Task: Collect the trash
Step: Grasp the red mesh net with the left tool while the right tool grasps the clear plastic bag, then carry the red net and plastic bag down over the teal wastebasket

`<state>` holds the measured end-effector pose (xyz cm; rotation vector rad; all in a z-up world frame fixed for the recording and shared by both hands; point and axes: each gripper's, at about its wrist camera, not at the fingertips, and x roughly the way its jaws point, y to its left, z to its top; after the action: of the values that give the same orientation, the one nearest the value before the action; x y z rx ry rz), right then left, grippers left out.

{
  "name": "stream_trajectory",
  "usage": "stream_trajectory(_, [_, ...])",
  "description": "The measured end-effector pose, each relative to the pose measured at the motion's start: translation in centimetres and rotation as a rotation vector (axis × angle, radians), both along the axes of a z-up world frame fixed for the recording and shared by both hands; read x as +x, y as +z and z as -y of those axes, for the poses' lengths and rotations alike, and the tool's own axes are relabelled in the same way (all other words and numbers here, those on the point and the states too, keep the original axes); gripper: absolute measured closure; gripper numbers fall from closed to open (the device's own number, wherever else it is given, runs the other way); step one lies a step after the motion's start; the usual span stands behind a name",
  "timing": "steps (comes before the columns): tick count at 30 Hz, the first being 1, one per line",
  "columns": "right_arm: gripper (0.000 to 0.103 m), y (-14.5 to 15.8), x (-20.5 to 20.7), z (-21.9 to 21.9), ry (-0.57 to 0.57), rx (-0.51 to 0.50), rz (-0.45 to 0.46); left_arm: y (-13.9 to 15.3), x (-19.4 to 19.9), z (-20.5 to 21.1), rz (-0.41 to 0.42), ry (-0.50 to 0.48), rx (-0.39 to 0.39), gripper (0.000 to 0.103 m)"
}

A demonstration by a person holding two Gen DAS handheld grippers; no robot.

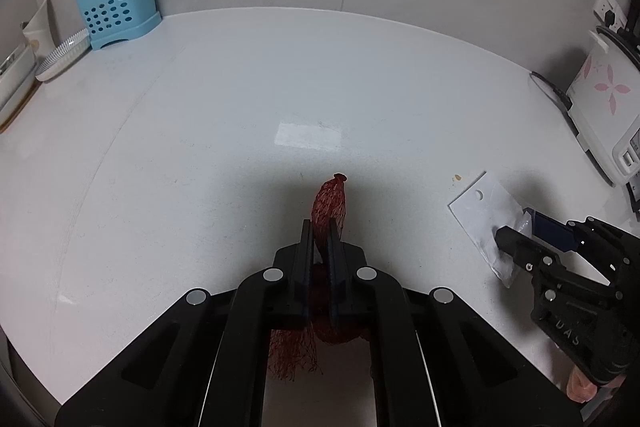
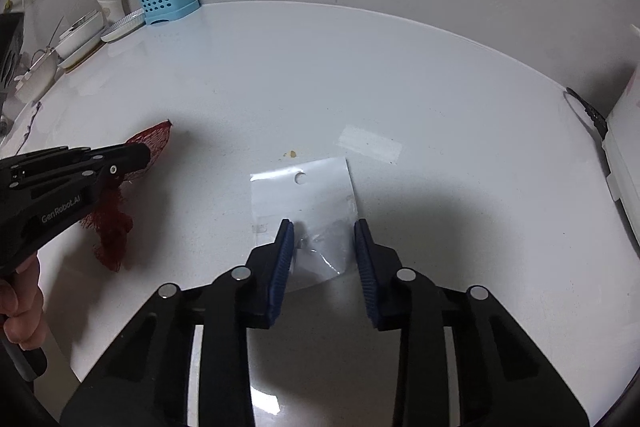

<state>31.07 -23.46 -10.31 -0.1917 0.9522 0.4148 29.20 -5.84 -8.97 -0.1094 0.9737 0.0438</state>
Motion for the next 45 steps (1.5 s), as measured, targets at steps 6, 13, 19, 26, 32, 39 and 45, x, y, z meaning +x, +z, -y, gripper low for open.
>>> stream_trajectory(6, [0.081, 0.0, -0.4, -0.1, -0.036, 0.01, 0.011, 0.2, -0.8, 0.1, 0.003, -0.01, -0.001, 0.098])
stream_trajectory(13, [0.082, 0.9, -1.5, 0.8, -0.093, 0.038, 0.042, 0.9, -1.8, -0.1, 0.014, -0.019, 0.001, 0.098])
stream_trajectory(19, [0.082, 2.3, -3.1, 0.8, -0.139, 0.031, 0.09, 2.1, -3.2, -0.4, 0.032, -0.023, -0.005, 0.098])
stream_trajectory(26, [0.082, 4.3, -6.5, 1.1, -0.194, 0.032, 0.167, 3.5, -6.0, -0.8, 0.053, -0.033, -0.017, 0.098])
stream_trajectory(32, [0.082, 5.7, -10.0, 1.1, -0.215, 0.042, 0.209, 5.0, -9.1, -1.0, 0.079, -0.049, -0.025, 0.098])
stream_trajectory(39, [0.082, 6.8, -13.7, 1.0, -0.246, 0.051, 0.247, 6.6, -12.8, -1.1, 0.117, -0.073, -0.026, 0.098])
stream_trajectory(45, [0.082, 7.6, -17.1, 1.4, -0.284, 0.066, 0.287, 7.4, -15.4, -1.3, 0.144, -0.081, -0.013, 0.098])
